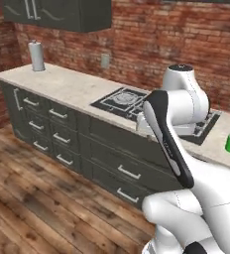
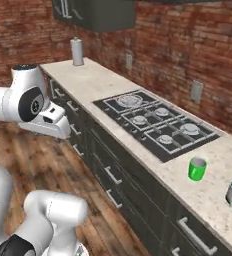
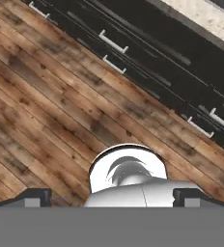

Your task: Clear the mugs and bowl far away from the sink.

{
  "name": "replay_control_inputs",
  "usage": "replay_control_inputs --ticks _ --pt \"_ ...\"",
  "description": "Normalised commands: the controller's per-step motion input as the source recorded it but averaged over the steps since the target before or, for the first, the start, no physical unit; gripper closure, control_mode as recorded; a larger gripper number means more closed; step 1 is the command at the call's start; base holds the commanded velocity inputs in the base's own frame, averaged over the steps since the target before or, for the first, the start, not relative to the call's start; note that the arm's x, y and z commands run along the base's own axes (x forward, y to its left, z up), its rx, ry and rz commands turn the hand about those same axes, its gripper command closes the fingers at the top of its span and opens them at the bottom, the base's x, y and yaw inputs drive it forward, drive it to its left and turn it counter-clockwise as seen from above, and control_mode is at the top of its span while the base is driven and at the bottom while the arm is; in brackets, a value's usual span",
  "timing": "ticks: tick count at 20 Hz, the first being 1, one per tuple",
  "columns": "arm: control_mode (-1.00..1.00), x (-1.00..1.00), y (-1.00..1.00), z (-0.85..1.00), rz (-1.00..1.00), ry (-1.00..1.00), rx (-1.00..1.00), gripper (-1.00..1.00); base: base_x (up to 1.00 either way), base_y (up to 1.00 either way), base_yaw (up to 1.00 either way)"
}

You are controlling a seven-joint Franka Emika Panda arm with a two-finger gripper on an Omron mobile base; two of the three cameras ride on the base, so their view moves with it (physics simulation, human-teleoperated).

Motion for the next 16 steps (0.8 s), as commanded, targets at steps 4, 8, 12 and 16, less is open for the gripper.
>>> replay_control_inputs --ticks 4,8,12,16 --pt "1.00 0.00 0.00 0.00 0.00 0.00 0.00 -1.00 -0.04 0.00 1.00" --pt "1.00 0.00 0.00 0.00 0.00 0.00 0.00 -1.00 0.00 0.00 1.00" --pt "1.00 0.00 0.00 0.00 0.00 0.00 0.00 -1.00 0.01 0.00 1.00" --pt "1.00 0.00 0.00 0.00 0.00 0.00 0.00 -1.00 0.09 0.00 0.99"
